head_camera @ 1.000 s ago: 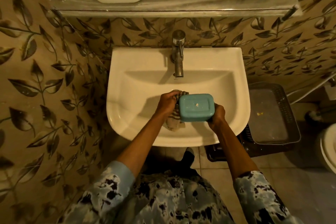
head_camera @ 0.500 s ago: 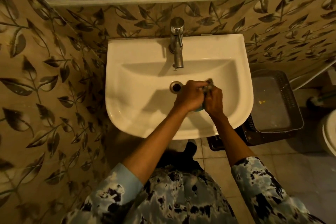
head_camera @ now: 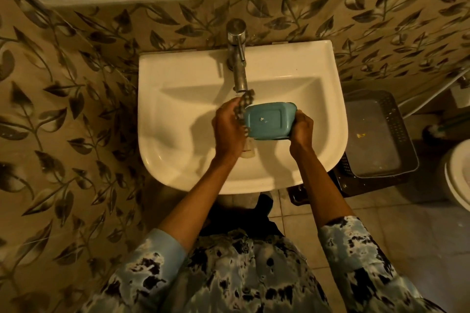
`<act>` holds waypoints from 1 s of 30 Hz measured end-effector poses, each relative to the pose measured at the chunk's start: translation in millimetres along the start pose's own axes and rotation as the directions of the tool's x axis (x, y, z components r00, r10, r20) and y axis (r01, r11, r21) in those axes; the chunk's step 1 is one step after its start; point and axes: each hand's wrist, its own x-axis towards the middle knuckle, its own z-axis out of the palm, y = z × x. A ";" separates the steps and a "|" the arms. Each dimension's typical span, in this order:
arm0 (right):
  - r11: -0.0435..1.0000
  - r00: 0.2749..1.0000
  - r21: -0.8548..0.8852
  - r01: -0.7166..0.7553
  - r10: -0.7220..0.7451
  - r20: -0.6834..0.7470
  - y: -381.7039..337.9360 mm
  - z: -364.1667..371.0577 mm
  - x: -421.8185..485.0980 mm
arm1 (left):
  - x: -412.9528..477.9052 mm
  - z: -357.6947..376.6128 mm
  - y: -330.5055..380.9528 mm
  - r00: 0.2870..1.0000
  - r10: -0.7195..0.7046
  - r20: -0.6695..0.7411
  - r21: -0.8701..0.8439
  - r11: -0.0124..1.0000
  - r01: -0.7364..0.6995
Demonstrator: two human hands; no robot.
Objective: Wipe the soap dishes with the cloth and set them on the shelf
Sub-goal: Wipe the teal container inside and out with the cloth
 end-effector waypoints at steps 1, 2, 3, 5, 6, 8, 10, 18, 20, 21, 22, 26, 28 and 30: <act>0.999 0.999 0.039 -0.035 0.035 0.016 -2.3 -3.0 -0.3 | 4.6 -3.4 -4.3 0.997 -0.037 -0.064 0.018 0.999 0.038; 0.996 0.997 0.056 -0.074 0.072 0.038 -5.6 -5.5 -0.8 | 7.2 -7.6 -7.4 0.987 -0.102 -0.122 -0.004 0.995 0.102; 0.992 0.992 0.073 -0.105 0.100 0.075 -8.6 -7.7 -2.0 | 11.4 -11.4 -14.8 0.973 -0.171 -0.156 -0.049 0.985 0.165; 0.983 0.978 0.107 -0.149 0.131 0.160 -12.0 -9.6 -4.8 | 16.4 -12.6 -15.8 0.935 -0.309 -0.173 -0.097 0.950 0.296; 0.980 0.973 0.118 -0.160 0.137 0.185 -11.6 -9.7 -5.5 | 17.6 -10.2 -17.2 0.921 -0.350 -0.171 -0.110 0.936 0.335; 0.978 0.973 0.140 -0.152 0.123 0.196 -11.0 -6.3 -7.8 | 17.6 -3.5 -17.0 0.924 -0.341 -0.175 -0.088 0.940 0.330; 0.976 0.979 0.166 -0.143 0.115 0.166 -10.8 0.9 -14.4 | 10.7 6.2 -11.5 0.961 -0.236 -0.145 -0.016 0.972 0.236; 0.965 0.990 0.221 -0.139 0.132 0.045 1.5 7.1 -20.3 | -43.5 46.2 6.4 0.978 0.136 0.156 0.195 0.967 -0.166; 0.955 0.987 0.251 -0.158 0.156 0.031 3.0 2.5 -18.1 | -49.3 48.7 4.6 0.952 0.157 0.262 0.237 0.946 -0.221; 0.948 0.986 0.270 -0.168 0.166 0.029 2.9 -0.1 -17.2 | -51.7 47.3 2.3 0.936 0.177 0.305 0.265 0.928 -0.262; 0.941 0.984 0.287 -0.180 0.177 0.037 2.6 -3.1 -16.6 | -53.9 44.3 -1.3 0.913 0.210 0.350 0.298 0.899 -0.321; 0.925 0.975 0.311 -0.220 0.207 0.075 0.7 -12.9 -16.4 | -48.4 19.2 -31.4 0.826 0.276 0.492 0.443 0.737 -0.510; 0.925 0.976 0.310 -0.219 0.212 0.058 0.1 -17.8 -17.2 | -39.4 6.7 -45.5 0.855 0.208 0.475 0.505 0.731 -0.459; 0.924 0.979 0.322 -0.205 0.197 0.058 -1.2 -24.2 -16.8 | -29.3 -4.3 -57.6 0.899 0.126 0.420 0.533 0.767 -0.357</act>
